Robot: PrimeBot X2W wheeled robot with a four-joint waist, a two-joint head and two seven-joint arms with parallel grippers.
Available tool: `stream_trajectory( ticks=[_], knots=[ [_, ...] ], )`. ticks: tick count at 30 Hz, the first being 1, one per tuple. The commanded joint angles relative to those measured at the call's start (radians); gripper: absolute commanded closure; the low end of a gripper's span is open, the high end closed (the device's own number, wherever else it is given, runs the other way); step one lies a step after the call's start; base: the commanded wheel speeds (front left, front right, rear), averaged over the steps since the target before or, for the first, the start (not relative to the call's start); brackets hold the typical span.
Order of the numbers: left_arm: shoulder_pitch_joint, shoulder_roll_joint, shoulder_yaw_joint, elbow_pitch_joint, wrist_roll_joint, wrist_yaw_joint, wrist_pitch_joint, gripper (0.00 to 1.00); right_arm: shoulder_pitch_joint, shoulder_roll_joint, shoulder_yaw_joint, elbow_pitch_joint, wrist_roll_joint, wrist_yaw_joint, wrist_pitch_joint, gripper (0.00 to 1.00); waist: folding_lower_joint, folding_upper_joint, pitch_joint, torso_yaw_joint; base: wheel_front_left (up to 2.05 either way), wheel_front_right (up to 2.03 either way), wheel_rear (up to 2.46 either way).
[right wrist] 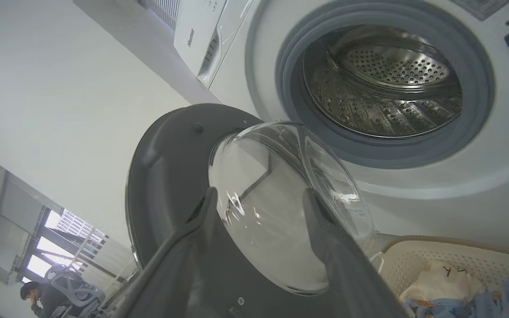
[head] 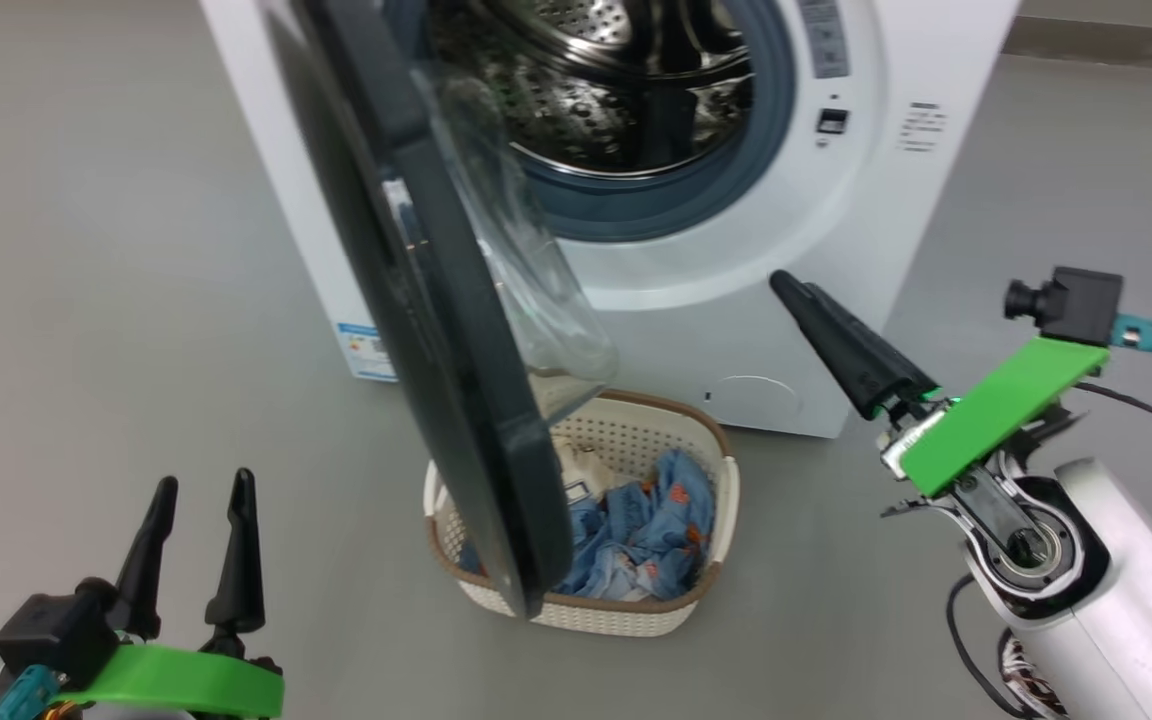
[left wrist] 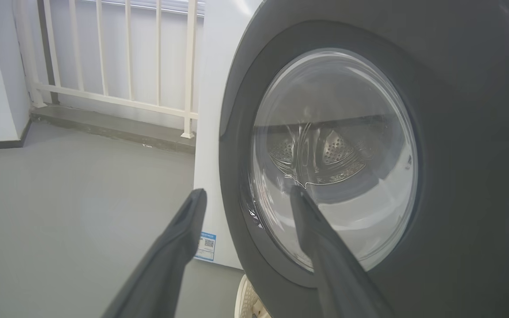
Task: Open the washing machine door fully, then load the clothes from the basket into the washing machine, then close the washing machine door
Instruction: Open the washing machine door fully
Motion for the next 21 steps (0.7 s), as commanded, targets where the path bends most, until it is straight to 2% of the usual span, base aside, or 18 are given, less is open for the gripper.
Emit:
stream_trajectory(
  ticks=[1, 13, 21],
  knots=[
    [-0.004, 0.027, 0.036, -0.032, 0.011, 0.001, -0.005, 0.00, 0.003, -0.026, 0.023, -0.032, -0.033, 0.008, -0.049, 0.00, 0.0000, 0.0000, -0.009, -0.050, 0.00, 0.00, 0.00],
    [0.029, 0.011, 0.071, -0.057, 0.037, 0.001, -0.005, 0.00, 0.091, -0.158, 0.064, 0.003, -0.202, 0.008, -0.351, 0.00, 0.0000, 0.0000, -0.021, -0.145, 0.00, 0.00, 0.00],
    [0.046, 0.010, 0.093, -0.070, 0.045, 0.001, -0.005, 0.00, 0.162, -0.162, 0.014, 0.061, -0.361, 0.008, -0.440, 0.00, 0.0000, 0.0000, -0.020, -0.184, 0.00, 0.00, 0.00]
  ],
)
